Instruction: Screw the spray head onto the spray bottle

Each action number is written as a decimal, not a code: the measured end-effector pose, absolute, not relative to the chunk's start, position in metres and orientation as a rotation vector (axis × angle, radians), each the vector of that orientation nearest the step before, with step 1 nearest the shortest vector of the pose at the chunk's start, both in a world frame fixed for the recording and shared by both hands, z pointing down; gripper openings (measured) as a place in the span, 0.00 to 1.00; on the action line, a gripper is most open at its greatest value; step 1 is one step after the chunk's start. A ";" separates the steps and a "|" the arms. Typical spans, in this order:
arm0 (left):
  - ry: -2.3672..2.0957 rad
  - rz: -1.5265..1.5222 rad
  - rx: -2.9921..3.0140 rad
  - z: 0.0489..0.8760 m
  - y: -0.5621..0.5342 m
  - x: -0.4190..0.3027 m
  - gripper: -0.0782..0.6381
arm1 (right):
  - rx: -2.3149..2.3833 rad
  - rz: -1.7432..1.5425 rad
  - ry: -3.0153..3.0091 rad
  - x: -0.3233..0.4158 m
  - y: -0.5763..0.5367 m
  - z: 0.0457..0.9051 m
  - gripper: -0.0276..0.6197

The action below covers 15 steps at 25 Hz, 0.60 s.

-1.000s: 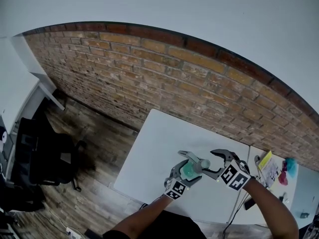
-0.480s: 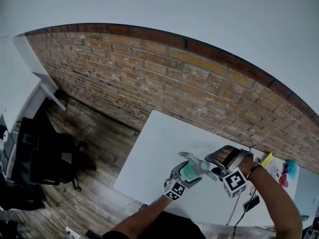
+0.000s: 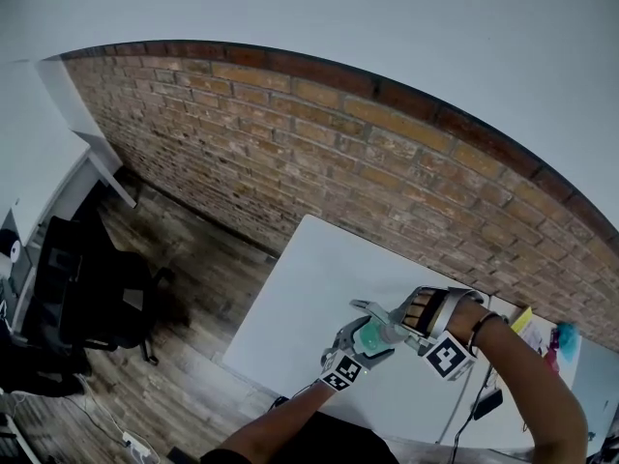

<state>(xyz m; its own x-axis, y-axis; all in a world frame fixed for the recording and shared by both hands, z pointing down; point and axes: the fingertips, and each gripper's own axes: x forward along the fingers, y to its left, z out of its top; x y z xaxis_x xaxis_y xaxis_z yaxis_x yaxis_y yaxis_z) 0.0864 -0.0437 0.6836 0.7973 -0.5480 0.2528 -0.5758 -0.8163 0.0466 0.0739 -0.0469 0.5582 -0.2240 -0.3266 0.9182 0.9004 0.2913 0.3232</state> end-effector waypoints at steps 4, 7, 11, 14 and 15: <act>-0.901 0.342 2.864 0.684 -0.044 0.086 0.75 | -0.674 -1.354 -1.291 0.076 -0.043 0.571 0.51; -0.895 0.342 2.869 0.683 -0.044 0.087 0.75 | -0.771 -1.452 -1.242 0.071 -0.029 0.582 0.52; -0.894 0.341 2.869 0.684 -0.045 0.087 0.75 | -0.841 -1.449 -1.176 0.073 -0.027 0.589 0.52; -0.898 0.336 2.873 0.682 -0.044 0.086 0.75 | -0.829 -1.385 -1.182 0.075 -0.029 0.590 0.50; -0.899 0.335 2.875 0.682 -0.044 0.086 0.75 | -0.817 -1.358 -1.189 0.075 -0.029 0.591 0.48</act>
